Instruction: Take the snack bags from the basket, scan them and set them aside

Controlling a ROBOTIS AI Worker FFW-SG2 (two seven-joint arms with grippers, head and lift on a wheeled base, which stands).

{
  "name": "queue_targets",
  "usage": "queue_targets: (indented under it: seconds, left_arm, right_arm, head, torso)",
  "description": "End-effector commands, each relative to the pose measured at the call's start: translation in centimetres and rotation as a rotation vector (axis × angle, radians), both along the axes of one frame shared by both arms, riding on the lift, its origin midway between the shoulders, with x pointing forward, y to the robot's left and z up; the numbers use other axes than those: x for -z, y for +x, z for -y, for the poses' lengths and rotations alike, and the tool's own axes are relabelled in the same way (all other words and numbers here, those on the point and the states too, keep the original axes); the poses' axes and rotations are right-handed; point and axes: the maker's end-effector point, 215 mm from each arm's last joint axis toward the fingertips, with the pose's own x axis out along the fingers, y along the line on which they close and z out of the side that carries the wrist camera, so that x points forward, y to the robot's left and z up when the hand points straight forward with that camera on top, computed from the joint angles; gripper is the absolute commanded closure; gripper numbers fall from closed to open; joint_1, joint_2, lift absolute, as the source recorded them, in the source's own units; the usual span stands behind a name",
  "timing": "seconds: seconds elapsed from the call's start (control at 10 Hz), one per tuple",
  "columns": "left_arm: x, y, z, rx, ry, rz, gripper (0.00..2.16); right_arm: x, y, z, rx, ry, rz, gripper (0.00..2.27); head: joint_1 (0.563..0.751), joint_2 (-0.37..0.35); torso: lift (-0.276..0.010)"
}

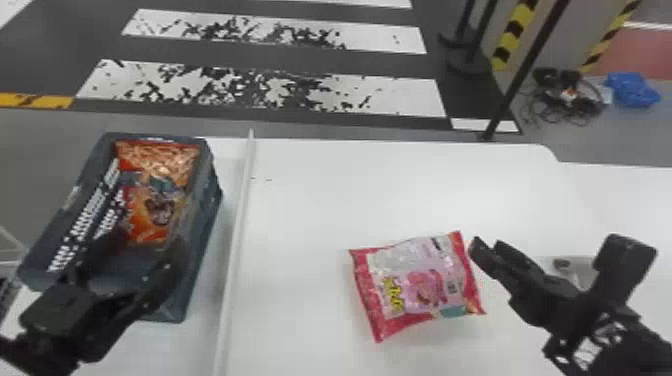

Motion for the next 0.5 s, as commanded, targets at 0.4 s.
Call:
queue_targets:
  seconds: [0.4]
  left_arm:
    - [-1.3,-1.4,0.9,-0.019,0.032,0.008,0.07]
  right_arm:
    - [2.6,6.3,2.2,-0.218,0.028,0.051,2.25]
  head:
    - [0.695,-0.129]
  torso:
    - [-0.075]
